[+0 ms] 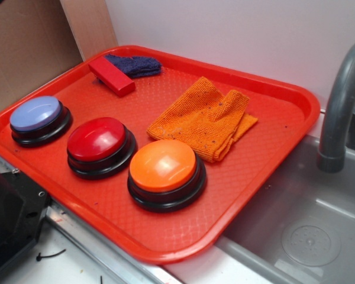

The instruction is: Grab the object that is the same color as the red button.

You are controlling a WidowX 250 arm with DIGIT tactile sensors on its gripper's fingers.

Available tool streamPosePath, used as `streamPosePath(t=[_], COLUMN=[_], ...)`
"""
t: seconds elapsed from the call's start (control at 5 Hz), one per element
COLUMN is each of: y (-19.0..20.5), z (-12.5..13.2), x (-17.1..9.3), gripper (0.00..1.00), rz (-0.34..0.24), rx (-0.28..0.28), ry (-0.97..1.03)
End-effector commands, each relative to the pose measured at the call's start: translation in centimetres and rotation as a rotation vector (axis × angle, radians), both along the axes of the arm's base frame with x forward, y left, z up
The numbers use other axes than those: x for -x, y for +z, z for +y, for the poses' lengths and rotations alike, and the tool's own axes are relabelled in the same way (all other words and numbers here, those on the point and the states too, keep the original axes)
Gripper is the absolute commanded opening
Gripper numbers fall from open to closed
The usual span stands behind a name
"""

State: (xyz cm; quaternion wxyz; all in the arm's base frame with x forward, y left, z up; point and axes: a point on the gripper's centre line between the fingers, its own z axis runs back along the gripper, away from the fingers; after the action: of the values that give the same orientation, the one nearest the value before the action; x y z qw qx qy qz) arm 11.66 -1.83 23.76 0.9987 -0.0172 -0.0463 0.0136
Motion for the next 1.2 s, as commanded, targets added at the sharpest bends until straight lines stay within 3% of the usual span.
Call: streamPosePath(t=[0.0,0.2,0.4,0.8,1.0], y=[0.0,-2.0,-4.2,-8.9,-10.8], z=[0.0,1.2,2.1,5.1,7.1], x=[0.0,-1.1,-2.4,-6.7,-7.9], gripper=[1.0,1.0,1.0,1.0,1.0], rz=[0.0,-0.06,-0.078,-0.096,-0.107], rx=[0.0,0.025,0.01,-0.077,-0.053], ry=[0.0,0.168,0.347,0.827,1.078])
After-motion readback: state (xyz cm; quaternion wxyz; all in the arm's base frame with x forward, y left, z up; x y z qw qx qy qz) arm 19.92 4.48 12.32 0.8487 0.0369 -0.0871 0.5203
